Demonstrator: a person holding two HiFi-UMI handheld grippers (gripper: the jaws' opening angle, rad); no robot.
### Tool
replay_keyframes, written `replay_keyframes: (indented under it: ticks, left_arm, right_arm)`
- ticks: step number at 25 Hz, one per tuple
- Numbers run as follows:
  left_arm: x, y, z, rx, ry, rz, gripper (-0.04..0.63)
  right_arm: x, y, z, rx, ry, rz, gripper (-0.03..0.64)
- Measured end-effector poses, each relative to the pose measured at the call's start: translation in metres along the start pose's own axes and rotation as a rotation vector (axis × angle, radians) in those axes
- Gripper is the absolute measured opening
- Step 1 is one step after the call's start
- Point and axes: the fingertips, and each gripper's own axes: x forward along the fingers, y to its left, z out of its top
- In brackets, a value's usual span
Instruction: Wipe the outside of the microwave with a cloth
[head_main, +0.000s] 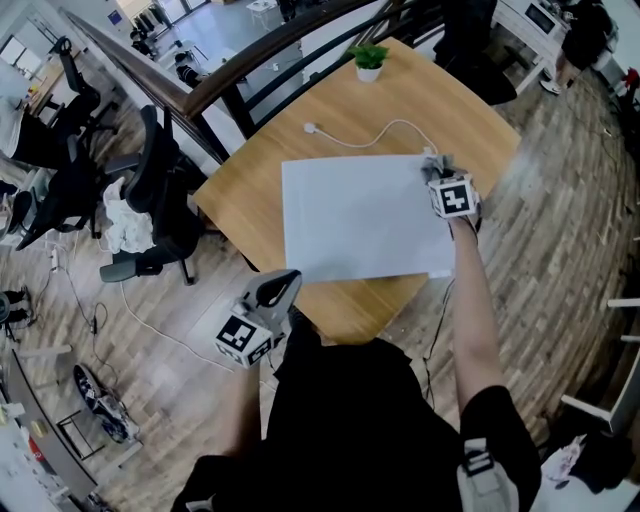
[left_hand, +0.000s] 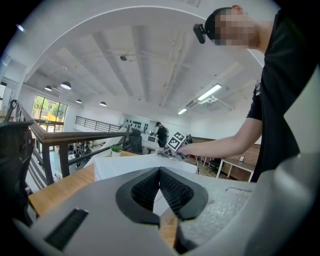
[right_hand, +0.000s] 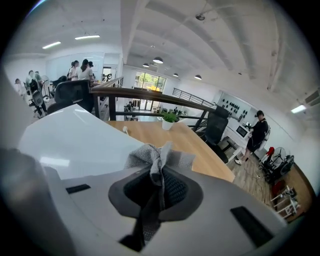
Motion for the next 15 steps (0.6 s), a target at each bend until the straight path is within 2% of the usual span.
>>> replay_keyframes:
  ticks: [6, 10, 15]
  left_arm:
    - [-0.009, 0.006, -0.001, -0.003, -0.007, -0.005, 0.002]
    - [-0.012, 0.01, -0.005, -0.013, -0.002, -0.009, 0.002]
    - [-0.022, 0.021, -0.01, -0.021, 0.002, -0.016, 0.002]
  right_arm:
    - [0.007, 0.038, 0.017, -0.049, 0.028, 0.052, 0.02]
    - [0.011, 0.059, 0.028, -0.074, 0.025, 0.057, 0.02]
    - [0.015, 0.084, 0.037, -0.058, 0.012, 0.06, 0.02]
